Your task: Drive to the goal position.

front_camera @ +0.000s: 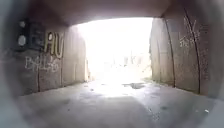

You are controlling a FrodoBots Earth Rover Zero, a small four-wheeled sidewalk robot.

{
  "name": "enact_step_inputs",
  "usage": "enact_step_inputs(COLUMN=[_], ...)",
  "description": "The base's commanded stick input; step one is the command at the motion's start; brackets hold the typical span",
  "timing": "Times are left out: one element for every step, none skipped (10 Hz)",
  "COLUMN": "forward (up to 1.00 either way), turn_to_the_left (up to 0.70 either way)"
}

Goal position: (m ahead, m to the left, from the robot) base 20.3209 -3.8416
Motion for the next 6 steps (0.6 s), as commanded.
enact_step_inputs(forward=[1.00,1.00,1.00,1.00,1.00,1.00], turn_to_the_left=[0.01,0.01,0.01,0.01,0.01,0.01])
